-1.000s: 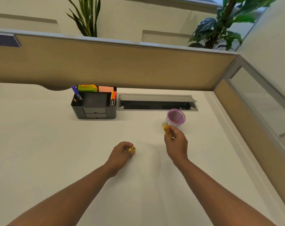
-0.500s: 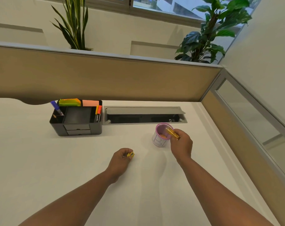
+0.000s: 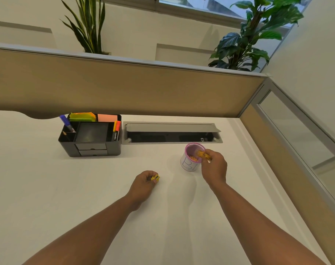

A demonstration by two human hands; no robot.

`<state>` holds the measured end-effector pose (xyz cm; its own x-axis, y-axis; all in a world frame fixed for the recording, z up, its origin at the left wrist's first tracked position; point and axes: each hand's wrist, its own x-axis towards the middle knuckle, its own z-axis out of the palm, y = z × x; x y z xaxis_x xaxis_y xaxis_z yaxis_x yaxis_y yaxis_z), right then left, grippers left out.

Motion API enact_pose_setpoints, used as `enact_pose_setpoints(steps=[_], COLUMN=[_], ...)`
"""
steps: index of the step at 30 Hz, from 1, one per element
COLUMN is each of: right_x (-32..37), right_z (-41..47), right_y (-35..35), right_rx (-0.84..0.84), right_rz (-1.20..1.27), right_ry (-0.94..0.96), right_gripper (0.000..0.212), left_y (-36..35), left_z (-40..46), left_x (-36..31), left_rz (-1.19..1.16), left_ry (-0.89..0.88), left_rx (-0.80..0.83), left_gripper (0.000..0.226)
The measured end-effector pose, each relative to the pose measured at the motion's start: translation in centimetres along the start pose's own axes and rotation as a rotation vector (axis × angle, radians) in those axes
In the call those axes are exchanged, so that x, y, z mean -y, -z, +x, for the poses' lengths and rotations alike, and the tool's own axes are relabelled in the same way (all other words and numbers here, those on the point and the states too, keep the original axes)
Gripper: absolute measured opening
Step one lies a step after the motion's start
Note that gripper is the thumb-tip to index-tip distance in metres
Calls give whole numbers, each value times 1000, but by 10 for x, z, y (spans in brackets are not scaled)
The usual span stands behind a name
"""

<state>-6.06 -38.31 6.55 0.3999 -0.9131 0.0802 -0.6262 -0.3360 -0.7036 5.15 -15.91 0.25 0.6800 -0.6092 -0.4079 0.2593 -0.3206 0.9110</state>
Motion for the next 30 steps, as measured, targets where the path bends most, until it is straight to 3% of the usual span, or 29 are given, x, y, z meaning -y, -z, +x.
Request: enact_pose_setpoints(steps=[11, 22, 27, 30], right_x=[4, 17, 18, 24], right_z=[1, 0, 2, 1], right_y=[2, 10, 10, 12], right_rx=[33, -7, -14, -25], right_rz=[-19, 139, 135, 172], right_ry=[18, 54, 140, 155], right_gripper=[29, 17, 40, 42], left_y=[-1, 0, 0, 0], left_z=[0, 2, 2, 1], left_x=[2, 5, 4, 4], left_rz=[-4, -26, -12, -7], left_ry=[8, 1, 4, 1], left_rx=[-7, 3, -1, -3], left_gripper=[8, 9, 9, 9])
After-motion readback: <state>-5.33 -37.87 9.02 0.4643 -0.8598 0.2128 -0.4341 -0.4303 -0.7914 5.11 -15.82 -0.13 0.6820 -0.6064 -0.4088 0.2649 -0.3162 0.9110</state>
